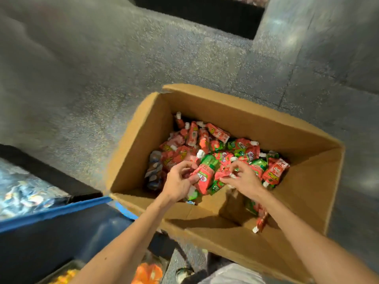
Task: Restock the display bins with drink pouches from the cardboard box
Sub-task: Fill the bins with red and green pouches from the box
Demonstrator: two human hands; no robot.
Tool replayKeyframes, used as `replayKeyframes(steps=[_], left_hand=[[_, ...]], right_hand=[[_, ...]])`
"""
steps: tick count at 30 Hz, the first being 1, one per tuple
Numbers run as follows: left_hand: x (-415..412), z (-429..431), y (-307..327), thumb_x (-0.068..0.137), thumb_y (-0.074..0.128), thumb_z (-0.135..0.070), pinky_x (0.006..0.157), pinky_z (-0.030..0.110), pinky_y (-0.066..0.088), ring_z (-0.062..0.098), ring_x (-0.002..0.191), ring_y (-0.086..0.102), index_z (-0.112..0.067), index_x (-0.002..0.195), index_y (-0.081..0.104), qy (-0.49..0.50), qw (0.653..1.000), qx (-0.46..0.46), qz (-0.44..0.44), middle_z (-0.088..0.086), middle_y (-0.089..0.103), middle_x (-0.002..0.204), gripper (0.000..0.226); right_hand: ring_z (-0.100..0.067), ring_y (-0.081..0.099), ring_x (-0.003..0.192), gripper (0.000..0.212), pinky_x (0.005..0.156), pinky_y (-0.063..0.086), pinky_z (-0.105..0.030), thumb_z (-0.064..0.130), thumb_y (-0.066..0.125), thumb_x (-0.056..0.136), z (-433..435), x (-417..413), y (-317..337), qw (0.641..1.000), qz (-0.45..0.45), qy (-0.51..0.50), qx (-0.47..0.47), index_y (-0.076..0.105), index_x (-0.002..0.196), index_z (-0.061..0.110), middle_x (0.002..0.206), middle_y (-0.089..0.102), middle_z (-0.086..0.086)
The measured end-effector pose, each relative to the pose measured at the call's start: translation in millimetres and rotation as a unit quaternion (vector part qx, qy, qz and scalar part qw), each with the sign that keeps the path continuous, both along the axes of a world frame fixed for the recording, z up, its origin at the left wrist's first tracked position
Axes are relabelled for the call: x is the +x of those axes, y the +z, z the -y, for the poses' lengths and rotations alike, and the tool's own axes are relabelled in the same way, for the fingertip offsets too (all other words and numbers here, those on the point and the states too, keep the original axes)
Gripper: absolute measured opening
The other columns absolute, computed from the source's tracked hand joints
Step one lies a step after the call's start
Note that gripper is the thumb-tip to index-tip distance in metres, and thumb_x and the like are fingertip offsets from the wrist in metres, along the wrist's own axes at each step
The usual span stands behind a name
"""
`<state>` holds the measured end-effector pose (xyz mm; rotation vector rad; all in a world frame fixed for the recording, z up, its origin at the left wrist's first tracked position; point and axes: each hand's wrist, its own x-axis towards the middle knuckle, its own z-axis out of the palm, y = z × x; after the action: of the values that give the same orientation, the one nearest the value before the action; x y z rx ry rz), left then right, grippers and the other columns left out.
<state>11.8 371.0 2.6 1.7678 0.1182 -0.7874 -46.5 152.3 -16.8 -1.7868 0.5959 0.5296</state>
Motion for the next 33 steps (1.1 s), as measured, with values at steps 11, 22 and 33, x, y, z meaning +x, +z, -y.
replayKeyframes(steps=[11,22,33], left_hand=[[-123.6,-161.6,247.6,0.079,0.073,0.007,0.064,0.027,0.055,0.021,0.067,0.066,-0.011,0.098,0.064,0.244,0.933,-0.186,0.190,0.016,0.070,0.087,0.027],[-328.9,-331.1,405.2,0.067,0.077,-0.006,0.066,0.026,0.057,0.017,0.070,0.067,-0.011,0.095,0.061,0.432,0.787,-0.161,0.411,0.009,0.072,0.082,0.032],[-410.7,-405.5,437.5,0.091,0.066,-0.003,0.073,0.024,0.054,0.016,0.082,0.069,-0.017,0.113,0.060,0.561,0.694,-0.051,0.448,0.010,0.076,0.092,0.027]], right_hand=[[-0.018,0.064,0.070,0.031,0.060,0.055,-0.030,-0.002,0.066,0.084,-186.1,-28.2,234.4,0.908,0.184,-0.079,0.367,0.062,0.111,0.011,0.085,0.067,-0.007],[-0.030,0.070,0.080,0.040,0.068,0.060,-0.044,0.017,0.072,0.081,-416.1,-145.7,419.4,0.804,0.182,0.246,0.510,0.055,0.115,0.006,0.103,0.065,-0.021],[-0.021,0.071,0.062,0.027,0.052,0.058,-0.037,0.032,0.081,0.062,-533.2,-225.6,481.4,0.772,0.152,0.367,0.496,0.069,0.079,0.014,0.075,0.074,-0.008]])
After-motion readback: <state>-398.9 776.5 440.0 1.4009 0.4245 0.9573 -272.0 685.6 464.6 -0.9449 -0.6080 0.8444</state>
